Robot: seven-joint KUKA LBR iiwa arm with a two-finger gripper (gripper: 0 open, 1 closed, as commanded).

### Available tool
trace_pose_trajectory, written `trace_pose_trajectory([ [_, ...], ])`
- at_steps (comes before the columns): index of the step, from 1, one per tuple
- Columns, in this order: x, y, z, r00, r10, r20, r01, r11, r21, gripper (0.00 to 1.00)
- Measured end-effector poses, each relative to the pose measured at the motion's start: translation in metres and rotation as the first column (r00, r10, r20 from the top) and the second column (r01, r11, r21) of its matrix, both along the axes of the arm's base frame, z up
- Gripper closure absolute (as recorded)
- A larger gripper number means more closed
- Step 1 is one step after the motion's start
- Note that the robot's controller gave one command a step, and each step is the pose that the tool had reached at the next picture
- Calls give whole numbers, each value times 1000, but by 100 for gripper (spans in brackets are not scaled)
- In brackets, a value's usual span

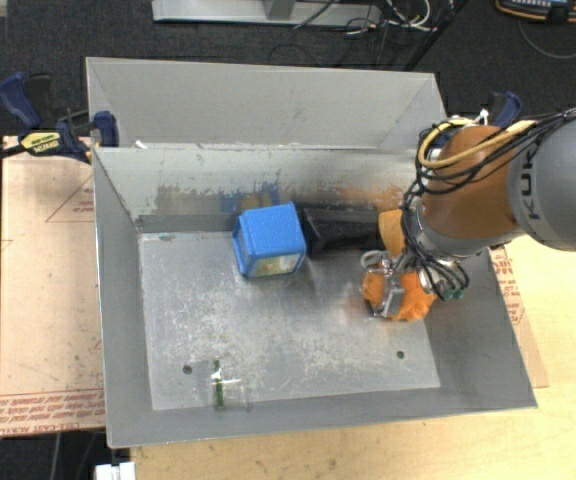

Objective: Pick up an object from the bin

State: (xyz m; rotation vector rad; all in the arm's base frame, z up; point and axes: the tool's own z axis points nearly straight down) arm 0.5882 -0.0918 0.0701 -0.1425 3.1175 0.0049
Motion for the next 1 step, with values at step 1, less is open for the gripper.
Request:
trace_pose_trajectory([
  [1, -10, -17, 112, 1000, 9, 4, -9, 1000, 0, 100],
])
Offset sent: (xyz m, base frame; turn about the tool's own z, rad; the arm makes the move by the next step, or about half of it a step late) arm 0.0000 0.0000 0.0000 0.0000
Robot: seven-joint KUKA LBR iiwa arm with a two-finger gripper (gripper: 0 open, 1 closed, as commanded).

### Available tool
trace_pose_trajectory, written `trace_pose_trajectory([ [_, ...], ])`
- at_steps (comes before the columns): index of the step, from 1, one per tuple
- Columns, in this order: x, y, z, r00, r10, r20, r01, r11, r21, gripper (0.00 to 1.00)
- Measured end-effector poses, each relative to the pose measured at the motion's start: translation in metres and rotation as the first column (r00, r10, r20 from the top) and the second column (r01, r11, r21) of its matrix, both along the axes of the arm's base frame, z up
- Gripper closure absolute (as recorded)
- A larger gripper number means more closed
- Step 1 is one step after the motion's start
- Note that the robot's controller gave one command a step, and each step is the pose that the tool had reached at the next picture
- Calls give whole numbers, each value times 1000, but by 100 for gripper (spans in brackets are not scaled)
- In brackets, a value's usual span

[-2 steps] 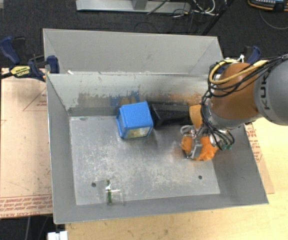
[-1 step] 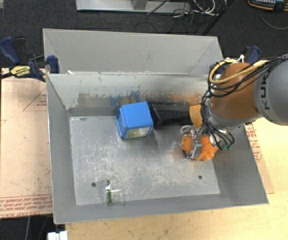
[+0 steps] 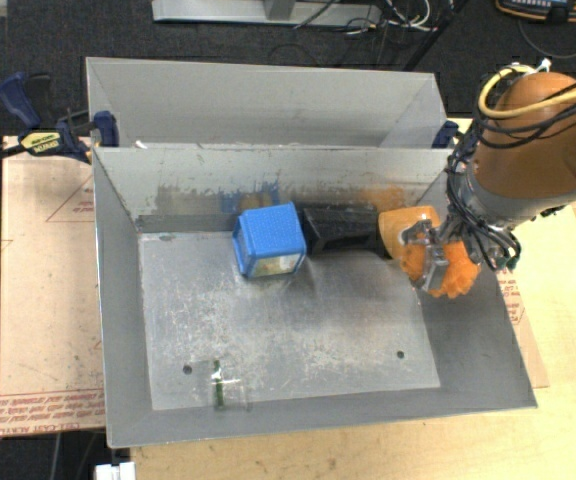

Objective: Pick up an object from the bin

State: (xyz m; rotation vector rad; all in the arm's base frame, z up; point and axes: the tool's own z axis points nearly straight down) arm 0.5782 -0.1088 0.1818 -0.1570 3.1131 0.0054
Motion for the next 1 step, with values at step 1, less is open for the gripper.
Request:
trace_pose_trajectory([
  [1, 0, 0, 0, 1000, 0, 0, 0, 1000, 0, 100],
])
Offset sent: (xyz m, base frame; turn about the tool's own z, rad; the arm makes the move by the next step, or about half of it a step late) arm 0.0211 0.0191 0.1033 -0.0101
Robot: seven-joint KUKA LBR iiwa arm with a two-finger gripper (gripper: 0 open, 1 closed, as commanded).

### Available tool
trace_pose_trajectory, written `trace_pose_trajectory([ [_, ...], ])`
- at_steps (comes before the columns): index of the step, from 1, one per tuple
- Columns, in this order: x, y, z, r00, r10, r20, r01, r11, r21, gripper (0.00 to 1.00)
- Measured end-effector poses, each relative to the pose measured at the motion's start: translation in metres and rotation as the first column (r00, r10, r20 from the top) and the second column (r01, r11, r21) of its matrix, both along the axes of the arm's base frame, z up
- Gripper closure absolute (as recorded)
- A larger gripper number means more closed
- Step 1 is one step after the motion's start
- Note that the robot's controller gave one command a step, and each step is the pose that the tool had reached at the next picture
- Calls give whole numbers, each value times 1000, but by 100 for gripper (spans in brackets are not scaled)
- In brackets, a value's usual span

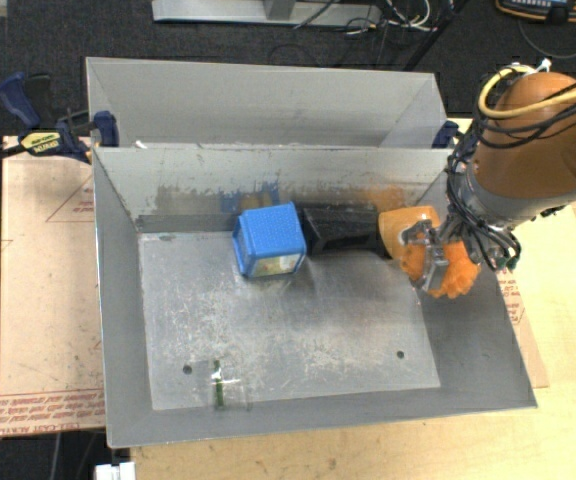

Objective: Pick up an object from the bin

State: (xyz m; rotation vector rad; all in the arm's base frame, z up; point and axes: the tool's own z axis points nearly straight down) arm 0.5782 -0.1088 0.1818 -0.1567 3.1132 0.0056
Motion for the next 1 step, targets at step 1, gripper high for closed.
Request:
trace_pose_trajectory([
  [1, 8, 8, 42, 1000, 5, -6, -5, 1000, 1, 100],
])
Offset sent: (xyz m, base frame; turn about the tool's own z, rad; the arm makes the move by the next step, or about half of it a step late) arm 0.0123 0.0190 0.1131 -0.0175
